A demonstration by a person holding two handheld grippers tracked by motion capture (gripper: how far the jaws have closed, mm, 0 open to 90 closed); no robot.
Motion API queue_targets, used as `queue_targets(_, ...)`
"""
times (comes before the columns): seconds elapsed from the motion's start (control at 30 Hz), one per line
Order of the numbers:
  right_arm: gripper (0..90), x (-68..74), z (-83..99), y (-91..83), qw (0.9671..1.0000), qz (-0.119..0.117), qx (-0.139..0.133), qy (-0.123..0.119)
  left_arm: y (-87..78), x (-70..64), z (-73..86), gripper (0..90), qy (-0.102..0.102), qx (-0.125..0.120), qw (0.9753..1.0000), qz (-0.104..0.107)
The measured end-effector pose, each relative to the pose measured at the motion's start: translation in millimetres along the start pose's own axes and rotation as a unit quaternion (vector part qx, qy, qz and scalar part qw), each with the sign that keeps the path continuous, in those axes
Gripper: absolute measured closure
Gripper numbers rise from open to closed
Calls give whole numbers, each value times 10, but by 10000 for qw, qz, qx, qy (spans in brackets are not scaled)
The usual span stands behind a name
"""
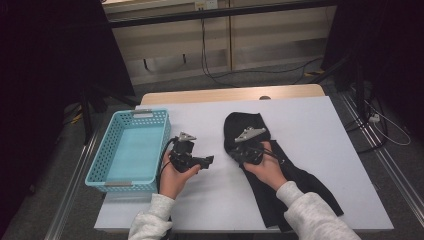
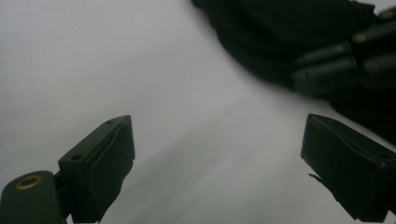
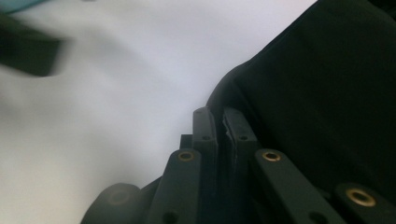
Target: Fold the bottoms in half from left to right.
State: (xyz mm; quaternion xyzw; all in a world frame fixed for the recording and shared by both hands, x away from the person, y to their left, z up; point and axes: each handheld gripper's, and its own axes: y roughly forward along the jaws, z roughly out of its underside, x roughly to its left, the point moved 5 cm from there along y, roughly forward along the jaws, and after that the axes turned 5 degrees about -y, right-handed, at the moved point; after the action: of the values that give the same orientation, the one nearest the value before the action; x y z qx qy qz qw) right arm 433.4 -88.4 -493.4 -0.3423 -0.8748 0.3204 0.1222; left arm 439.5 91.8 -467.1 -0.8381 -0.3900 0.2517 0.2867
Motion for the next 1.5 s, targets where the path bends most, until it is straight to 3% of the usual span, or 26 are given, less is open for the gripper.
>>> queue_targets(0.17, 830, 362, -15, 17, 9981, -467, 34, -394, 7, 37, -1, 108, -61, 32, 10000, -58)
queue_targets(0.27, 588, 414, 25, 20, 9984, -407, 140, -358, 40, 54, 14, 124, -61, 115, 9998, -124)
queue_targets(0.33, 507, 388, 35, -20, 9990, -245, 122, -356, 79, 38, 16, 135, -76, 115, 9999, -97)
queue_targets(0.4, 391, 370, 32, -87, 9992, -242, 138, -286, 106, 31, 11, 145, -58, 169, 9998, -53)
queue_targets(0.5, 376, 313, 16, -250, 9994, -70, 50, -348, 173, 17, 5, 167, -81, 211, 9997, -19)
queue_targets(0.73, 340, 129, 109, -623, 9997, 159, -147, -72, 378, -62, 20, 244, -59, 399, 9992, 41)
queue_targets(0.8, 335, 61, 182, -743, 9993, 326, -164, -77, 420, -87, 4, 252, -8, 327, 9995, -41)
queue_targets(0.83, 330, 42, 208, -782, 9992, 341, -192, -22, 443, -105, -6, 261, 93, 338, 9993, -97)
queue_targets(0.93, 326, -43, 324, -920, 9985, 444, -260, 167, 488, -174, -36, 318, 104, 331, 9993, -101)
queue_targets(1.0, 325, -98, 409, -1008, 9977, 519, -312, 295, 518, -212, -53, 367, 220, 365, 9988, -254)
queue_targets(1.07, 325, -136, 485, -1072, 9968, 581, -358, 405, 538, -234, -70, 416, 145, 353, 9989, -290)
queue_targets(1.13, 326, -164, 555, -1119, 9960, 655, -393, 472, 539, -245, -87, 443, 47, 385, 9991, -175)
queue_targets(1.2, 335, -181, 592, -1133, 9959, 685, -361, 462, 528, -238, -92, 427, -136, 393, 9991, 24)
queue_targets(1.33, 371, -184, 525, -1080, 9963, 716, -362, 303, 491, -201, -106, 419, -297, 367, 9988, 115)
queue_targets(1.43, 436, -157, 344, -958, 9969, 669, -406, 49, 439, -172, -125, 249, -266, 316, 9991, 10)
queue_targets(1.5, 462, -137, 246, -868, 9971, 626, -421, -69, 393, -149, -130, 195, -234, 274, 9993, -32)
